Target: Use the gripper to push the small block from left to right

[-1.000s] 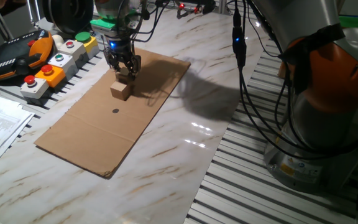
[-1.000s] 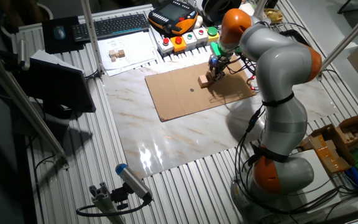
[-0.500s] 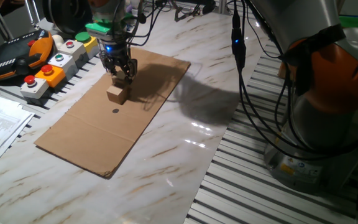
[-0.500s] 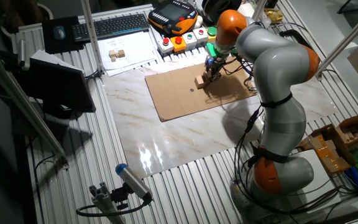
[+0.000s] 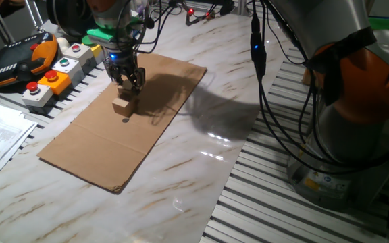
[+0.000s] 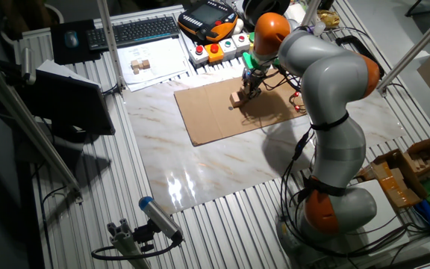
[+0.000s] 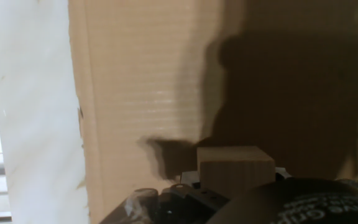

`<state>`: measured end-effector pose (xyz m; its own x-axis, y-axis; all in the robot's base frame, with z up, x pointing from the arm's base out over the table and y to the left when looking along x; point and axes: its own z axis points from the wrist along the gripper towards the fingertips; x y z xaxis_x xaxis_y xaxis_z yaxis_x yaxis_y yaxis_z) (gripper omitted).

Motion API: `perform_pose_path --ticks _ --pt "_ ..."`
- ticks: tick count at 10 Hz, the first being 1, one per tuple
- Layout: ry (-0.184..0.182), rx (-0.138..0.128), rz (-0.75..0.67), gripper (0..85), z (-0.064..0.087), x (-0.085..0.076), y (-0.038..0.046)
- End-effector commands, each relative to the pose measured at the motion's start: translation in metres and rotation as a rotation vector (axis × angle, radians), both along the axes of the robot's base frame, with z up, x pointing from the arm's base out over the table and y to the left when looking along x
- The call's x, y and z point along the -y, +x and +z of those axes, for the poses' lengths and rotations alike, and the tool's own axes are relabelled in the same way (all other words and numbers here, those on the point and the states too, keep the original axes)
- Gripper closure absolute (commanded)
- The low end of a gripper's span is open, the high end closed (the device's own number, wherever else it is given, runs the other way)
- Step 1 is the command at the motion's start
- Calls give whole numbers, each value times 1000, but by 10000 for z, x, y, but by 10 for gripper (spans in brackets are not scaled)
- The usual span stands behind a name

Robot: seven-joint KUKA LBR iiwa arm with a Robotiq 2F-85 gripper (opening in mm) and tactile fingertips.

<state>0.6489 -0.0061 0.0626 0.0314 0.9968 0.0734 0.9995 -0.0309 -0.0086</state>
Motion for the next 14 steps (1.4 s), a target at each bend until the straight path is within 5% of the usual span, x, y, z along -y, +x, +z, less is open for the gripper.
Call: perform_pose_path --ticks 1,8,14 --pt "1 0 -5 843 4 -20 4" --pt "5 -1 9 843 34 -124 37" --pt "-34 27 66 843 34 -124 37"
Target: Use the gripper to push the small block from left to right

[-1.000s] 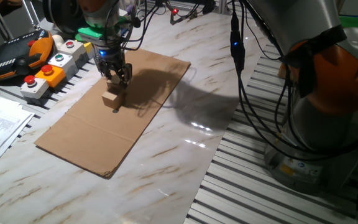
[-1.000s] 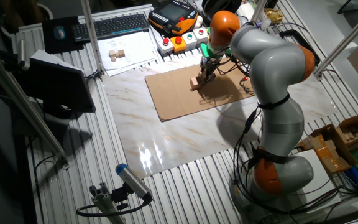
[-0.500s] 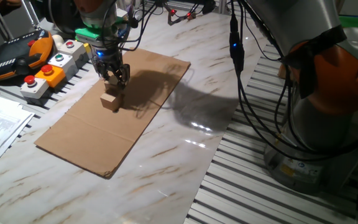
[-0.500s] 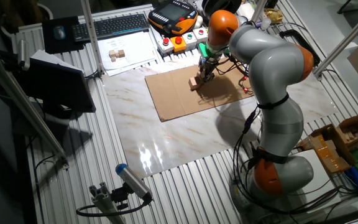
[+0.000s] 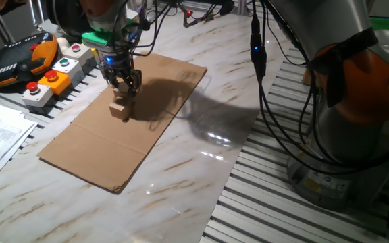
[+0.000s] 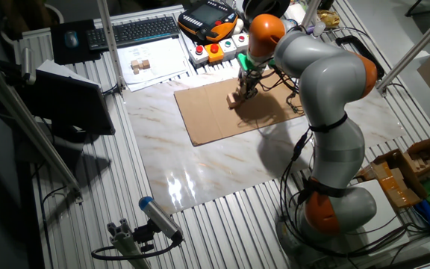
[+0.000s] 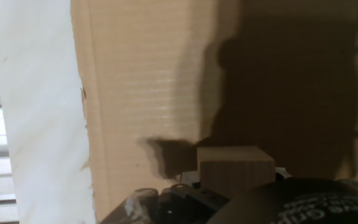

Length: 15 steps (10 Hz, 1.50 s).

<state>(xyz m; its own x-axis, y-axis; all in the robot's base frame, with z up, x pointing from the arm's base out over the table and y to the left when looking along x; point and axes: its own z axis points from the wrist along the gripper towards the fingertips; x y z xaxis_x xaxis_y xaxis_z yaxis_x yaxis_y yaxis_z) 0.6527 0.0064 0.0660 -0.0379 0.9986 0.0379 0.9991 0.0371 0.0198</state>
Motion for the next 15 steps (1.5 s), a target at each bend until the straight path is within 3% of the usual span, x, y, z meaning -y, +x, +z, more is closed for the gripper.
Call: perform_pose_path --ticks 1,2,5,7,12,15 --pt "-7 9 15 843 0 1 -1" --pt "-22 11 35 843 0 1 -1" --pt "-25 1 30 843 0 1 -1" --pt "-7 -18 14 843 0 1 -1" --pt "4 -21 33 843 -18 -68 -22" --pt "19 -26 30 843 -78 -193 -33"
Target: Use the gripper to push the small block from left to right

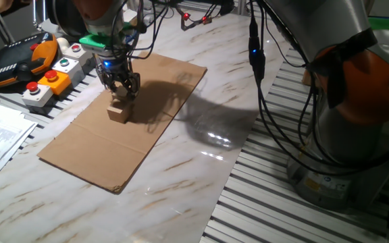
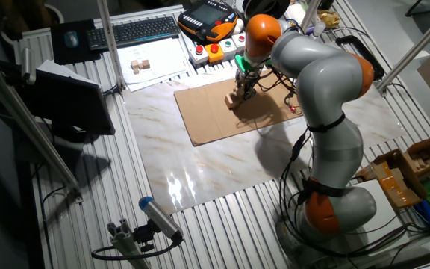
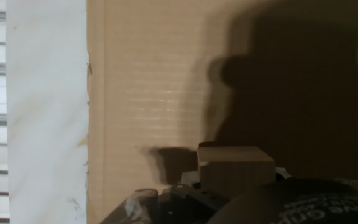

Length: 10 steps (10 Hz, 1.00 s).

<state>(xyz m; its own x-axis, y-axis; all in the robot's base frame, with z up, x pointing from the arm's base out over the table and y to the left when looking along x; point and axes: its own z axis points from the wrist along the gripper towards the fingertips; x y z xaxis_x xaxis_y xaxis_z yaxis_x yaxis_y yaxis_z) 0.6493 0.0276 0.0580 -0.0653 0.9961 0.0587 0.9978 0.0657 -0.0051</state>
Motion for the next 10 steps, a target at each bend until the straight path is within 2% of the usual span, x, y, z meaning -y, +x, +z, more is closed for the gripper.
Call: perform_pose_path --ticks 1,4,10 --pt "0 0 0 843 -1 -18 -1" --pt "4 -10 -7 843 65 -147 21" --pt "12 -5 17 843 79 -234 -27"
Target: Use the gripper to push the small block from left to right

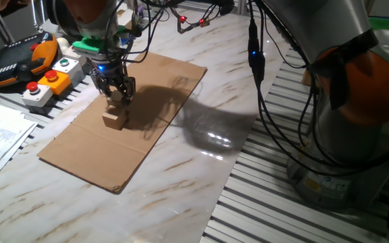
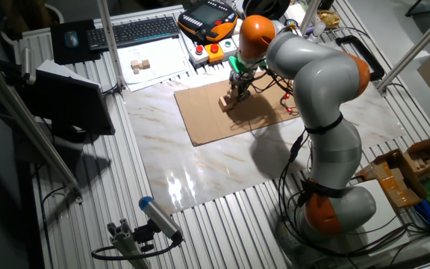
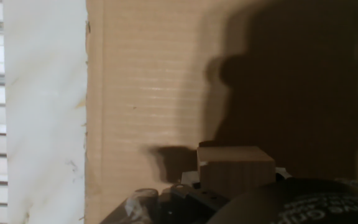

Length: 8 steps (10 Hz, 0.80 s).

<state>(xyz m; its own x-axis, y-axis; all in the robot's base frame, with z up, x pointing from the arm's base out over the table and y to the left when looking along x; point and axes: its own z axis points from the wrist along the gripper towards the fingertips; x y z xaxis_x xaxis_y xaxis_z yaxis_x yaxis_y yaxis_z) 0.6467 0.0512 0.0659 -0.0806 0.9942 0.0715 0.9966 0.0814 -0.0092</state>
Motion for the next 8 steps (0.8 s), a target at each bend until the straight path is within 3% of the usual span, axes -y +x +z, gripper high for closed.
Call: perform_pose_path --ticks 1,8 --pt "0 0 -2 843 3 -15 -2" --pt "-6 -15 -75 843 12 -227 -26"
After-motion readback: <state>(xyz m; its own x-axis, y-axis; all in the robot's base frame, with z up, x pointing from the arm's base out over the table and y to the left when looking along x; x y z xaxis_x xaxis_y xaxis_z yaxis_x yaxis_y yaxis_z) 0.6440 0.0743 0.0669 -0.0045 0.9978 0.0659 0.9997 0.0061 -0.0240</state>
